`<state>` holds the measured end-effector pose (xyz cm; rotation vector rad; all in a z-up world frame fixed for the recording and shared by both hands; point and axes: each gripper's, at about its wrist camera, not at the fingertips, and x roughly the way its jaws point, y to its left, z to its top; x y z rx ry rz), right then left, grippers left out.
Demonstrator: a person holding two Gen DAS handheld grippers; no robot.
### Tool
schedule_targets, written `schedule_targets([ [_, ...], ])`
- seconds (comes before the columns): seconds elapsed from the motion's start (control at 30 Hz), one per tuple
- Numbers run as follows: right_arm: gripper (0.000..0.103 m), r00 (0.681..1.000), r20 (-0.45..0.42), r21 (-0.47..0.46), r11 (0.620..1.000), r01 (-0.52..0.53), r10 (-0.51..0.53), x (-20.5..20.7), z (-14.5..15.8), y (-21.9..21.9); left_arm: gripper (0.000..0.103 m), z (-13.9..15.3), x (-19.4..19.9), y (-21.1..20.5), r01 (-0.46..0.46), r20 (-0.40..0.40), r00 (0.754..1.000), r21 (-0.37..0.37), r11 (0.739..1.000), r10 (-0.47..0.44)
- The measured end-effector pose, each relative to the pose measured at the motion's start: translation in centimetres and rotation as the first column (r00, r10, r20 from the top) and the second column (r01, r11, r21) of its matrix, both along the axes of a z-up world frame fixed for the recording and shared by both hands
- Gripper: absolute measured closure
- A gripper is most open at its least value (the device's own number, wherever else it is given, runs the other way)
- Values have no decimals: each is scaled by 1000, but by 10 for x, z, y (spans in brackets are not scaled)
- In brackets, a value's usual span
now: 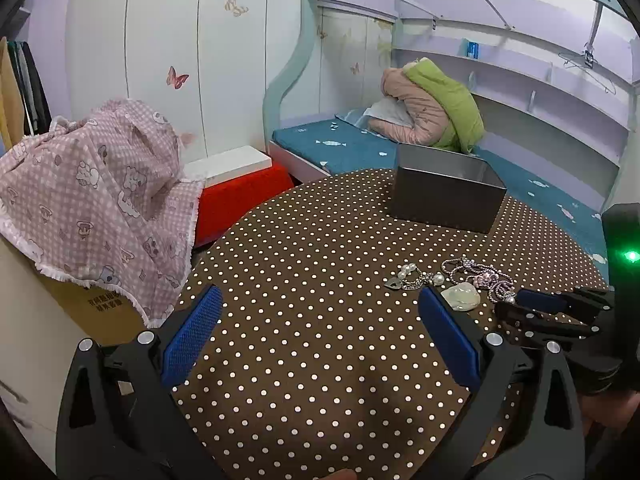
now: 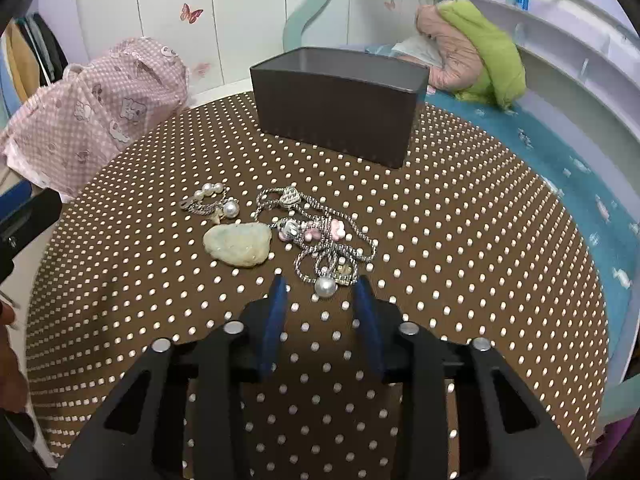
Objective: Organize jewelry
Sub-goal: 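Grasp the pearl-and-silver chain with the left tool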
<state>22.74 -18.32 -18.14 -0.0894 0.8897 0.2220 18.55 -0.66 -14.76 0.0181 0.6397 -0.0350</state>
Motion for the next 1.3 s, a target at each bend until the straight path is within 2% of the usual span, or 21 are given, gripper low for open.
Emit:
schedule_targets([
  [0.07, 92, 1000, 2, -4, 1000, -7, 7, 0, 1, 0, 5, -1, 3, 1, 1, -2, 1000, 2, 1000, -1],
  [0.1, 93, 1000, 3, -4, 1000, -13, 13, 0, 1, 0, 5, -2, 5, 1, 2, -4, 1000, 1, 1000, -2],
  [0.33, 93, 1000, 29, 44, 999, -14, 13, -14, 8, -13, 5, -7, 19, -4, 26, -17, 1000, 18, 999, -26],
  [0.6, 93, 999, 47, 191, 981, -24, 16, -28, 27, -37, 5, -20, 37, -18, 65, -57, 996, 44, 997, -63],
  [0.77, 93, 998, 52, 210, 977, -30, 20, -28, 31, -39, 5, -32, 57, -34, 115, -100, 989, 86, 990, -106],
  [0.87, 93, 999, 49, 214, 976, -34, 24, -29, 28, -39, 5, -36, 69, -41, 153, -126, 982, 83, 985, -142],
  [1.03, 93, 999, 42, 224, 974, -35, 26, -27, 26, -42, 5, -45, 92, -53, 171, -174, 974, 134, 976, -146],
  [1.17, 93, 999, 45, 229, 973, -32, 22, -27, 27, -45, 6, -52, 107, -58, 188, -215, 965, 147, 971, -154],
  [1.2, 93, 999, 47, 229, 973, -31, 21, -28, 28, -46, 10, -54, 110, -58, 196, -227, 961, 143, 970, -160],
  [1.3, 93, 999, 52, 232, 972, -27, 15, -29, 29, -51, 43, -57, 116, -56, 236, -252, 945, 80, 968, -210],
])
